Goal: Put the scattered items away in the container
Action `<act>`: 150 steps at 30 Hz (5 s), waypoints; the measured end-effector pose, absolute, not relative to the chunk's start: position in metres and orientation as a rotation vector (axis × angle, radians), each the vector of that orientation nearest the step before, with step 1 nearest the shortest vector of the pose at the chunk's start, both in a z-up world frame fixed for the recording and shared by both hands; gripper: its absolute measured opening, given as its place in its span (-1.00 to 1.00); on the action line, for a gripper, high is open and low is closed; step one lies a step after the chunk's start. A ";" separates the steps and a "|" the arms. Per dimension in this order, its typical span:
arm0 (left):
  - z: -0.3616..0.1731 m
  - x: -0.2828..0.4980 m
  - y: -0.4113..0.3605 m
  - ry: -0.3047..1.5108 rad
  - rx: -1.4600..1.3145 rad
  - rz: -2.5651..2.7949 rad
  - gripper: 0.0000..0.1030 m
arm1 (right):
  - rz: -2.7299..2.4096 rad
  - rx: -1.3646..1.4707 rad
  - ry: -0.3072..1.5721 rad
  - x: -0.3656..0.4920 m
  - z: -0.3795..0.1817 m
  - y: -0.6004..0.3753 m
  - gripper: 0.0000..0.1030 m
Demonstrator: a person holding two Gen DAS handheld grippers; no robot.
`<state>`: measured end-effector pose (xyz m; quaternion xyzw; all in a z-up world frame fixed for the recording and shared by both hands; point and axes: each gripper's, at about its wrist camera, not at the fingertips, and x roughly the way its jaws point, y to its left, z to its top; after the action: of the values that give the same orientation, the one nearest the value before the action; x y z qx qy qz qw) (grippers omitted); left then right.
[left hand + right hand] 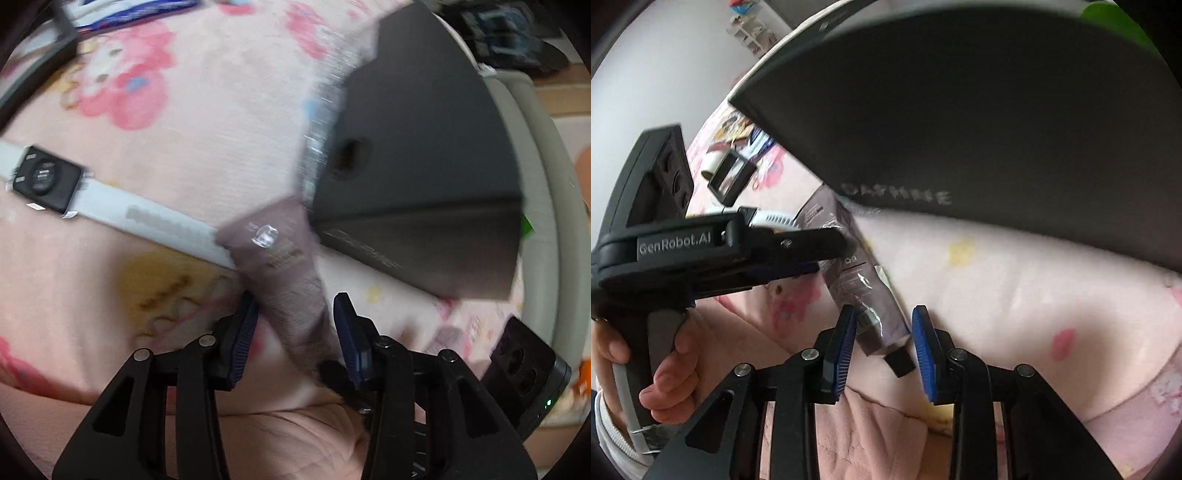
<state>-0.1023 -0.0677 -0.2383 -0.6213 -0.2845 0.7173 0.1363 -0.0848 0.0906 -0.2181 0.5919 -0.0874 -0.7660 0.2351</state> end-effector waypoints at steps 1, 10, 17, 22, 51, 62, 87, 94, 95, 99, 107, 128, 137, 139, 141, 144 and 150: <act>-0.239 -0.102 -0.068 -0.833 -1.800 2.076 -0.15 | -2.096 1.619 -0.236 -0.084 -0.218 0.089 -0.41; -0.236 -0.094 -0.059 -0.728 -1.836 2.061 -0.20 | -2.010 1.581 -0.327 -0.076 -0.208 0.098 -0.41; -0.229 -0.090 -0.061 -0.786 -1.726 2.071 -0.22 | -2.093 1.593 -0.267 -0.079 -0.203 0.097 -0.41; -0.224 -0.090 -0.059 -0.751 -1.702 2.093 -0.20 | -2.091 1.587 -0.240 -0.076 -0.198 0.105 -0.40; -0.227 -0.090 -0.039 -0.804 -1.681 2.155 -0.16 | -2.121 1.599 -0.352 -0.076 -0.195 0.136 -0.55; -0.233 -0.080 -0.017 -0.768 -1.763 2.286 -0.16 | -2.210 1.549 -0.323 -0.076 -0.178 0.152 -0.51; -0.253 -0.088 -0.019 -0.923 -1.776 2.213 -0.16 | -2.228 1.577 -0.333 -0.088 -0.179 0.164 -0.54; -0.250 -0.084 -0.020 -0.939 -1.687 2.158 -0.14 | -2.178 1.605 -0.340 -0.087 -0.190 0.157 -0.64; -0.249 -0.084 -0.020 -0.940 -1.673 2.150 -0.12 | -2.166 1.600 -0.341 -0.086 -0.190 0.155 -0.68; -0.245 -0.079 -0.021 -0.909 -1.654 2.176 -0.12 | -2.118 1.582 -0.343 -0.081 -0.188 0.149 -0.69; -0.250 -0.074 -0.031 -0.931 -1.695 2.200 -0.12 | -2.325 1.640 -0.319 -0.087 -0.191 0.169 -0.68; -0.240 -0.066 -0.056 -0.942 -1.716 2.181 -0.13 | -2.324 1.592 -0.319 -0.082 -0.180 0.172 -0.61; -0.231 -0.066 -0.039 -0.892 -1.729 2.208 -0.14 | -2.322 1.650 -0.218 -0.082 -0.186 0.164 -0.60; -0.232 -0.068 -0.030 -0.816 -1.742 2.204 -0.09 | -2.295 1.653 -0.226 -0.082 -0.187 0.164 -0.60; -0.231 -0.070 -0.024 -0.795 -1.734 2.193 -0.09 | -2.284 1.644 -0.209 -0.081 -0.188 0.161 -0.60; -0.231 -0.068 -0.029 -0.826 -1.697 2.166 -0.15 | -2.301 1.611 -0.131 -0.078 -0.185 0.150 -0.60; -0.216 -0.047 -0.069 -0.935 -1.569 2.176 -0.17 | -2.153 1.625 -0.234 -0.075 -0.189 0.150 -0.56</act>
<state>-0.0472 -0.0691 -0.2156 -0.5460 -0.3255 0.7573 0.1500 -0.0750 0.1503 -0.1888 0.5860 -0.0842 -0.7766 0.2154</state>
